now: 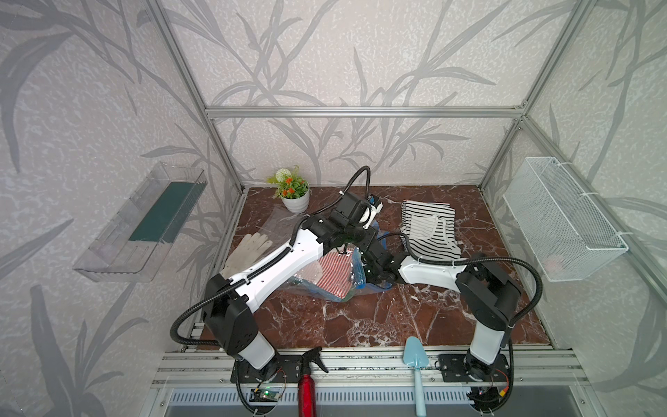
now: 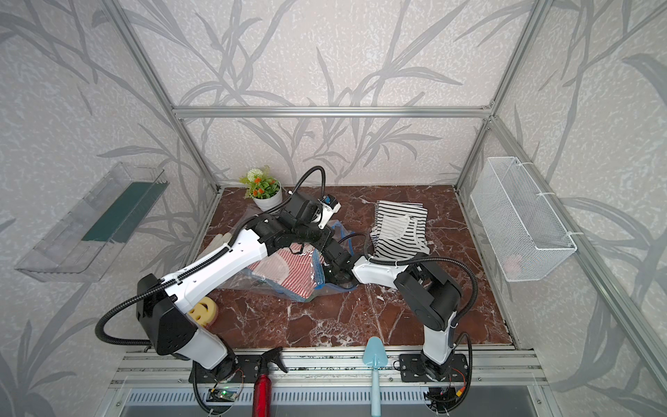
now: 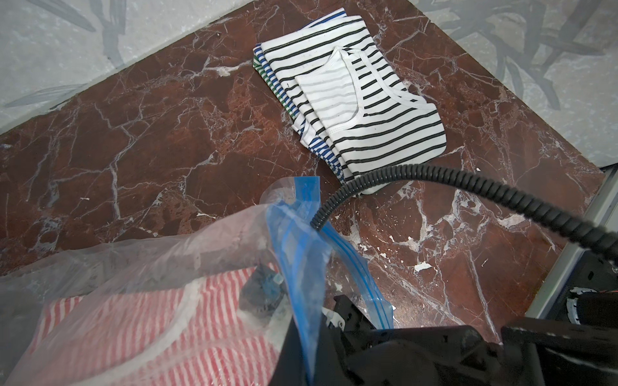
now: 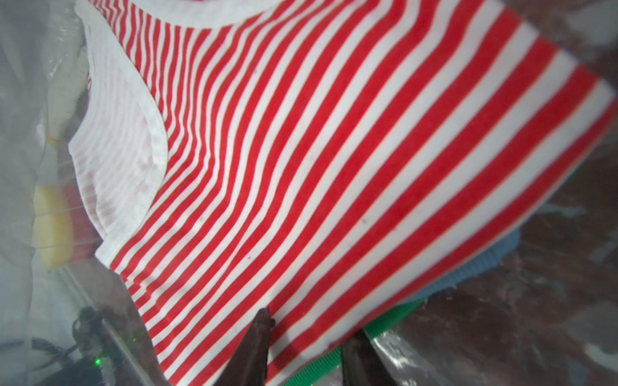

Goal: Take the tank top out of the vacuum bag
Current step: Take out the tank top from the vacuum bag.

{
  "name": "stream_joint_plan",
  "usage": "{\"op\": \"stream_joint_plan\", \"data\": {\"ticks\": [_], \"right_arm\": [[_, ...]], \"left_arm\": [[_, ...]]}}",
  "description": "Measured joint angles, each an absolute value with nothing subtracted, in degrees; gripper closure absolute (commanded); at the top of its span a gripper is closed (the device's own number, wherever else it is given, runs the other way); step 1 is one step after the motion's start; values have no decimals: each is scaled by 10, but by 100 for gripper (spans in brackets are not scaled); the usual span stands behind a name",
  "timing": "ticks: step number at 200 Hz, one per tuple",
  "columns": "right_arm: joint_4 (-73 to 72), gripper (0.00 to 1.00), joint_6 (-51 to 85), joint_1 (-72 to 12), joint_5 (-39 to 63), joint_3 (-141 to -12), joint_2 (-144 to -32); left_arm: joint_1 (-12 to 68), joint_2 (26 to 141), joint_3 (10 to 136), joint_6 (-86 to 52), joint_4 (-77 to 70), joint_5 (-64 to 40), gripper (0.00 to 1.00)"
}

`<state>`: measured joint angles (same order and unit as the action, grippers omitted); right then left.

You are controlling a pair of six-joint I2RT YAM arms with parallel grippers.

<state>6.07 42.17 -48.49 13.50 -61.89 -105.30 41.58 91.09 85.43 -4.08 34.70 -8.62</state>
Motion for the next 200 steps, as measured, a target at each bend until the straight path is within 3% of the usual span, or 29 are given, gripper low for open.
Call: {"op": "stream_joint_plan", "data": {"ticks": [130,139,166,200], "right_arm": [[17,64,450,-490,136,-599,-1039],[17,69,452,-490,136,-599,-1039],[16,94,455,-490,136,-603,-1043],[14,100,458,-490,135,-603,-1046]], "left_arm": [[414,865,790,-15,287,-106,100],[413,865,790,-15,287,-107,100],[411,865,790,-17,287,-107,100],[409,865,790,-26,287,-108,100]]}}
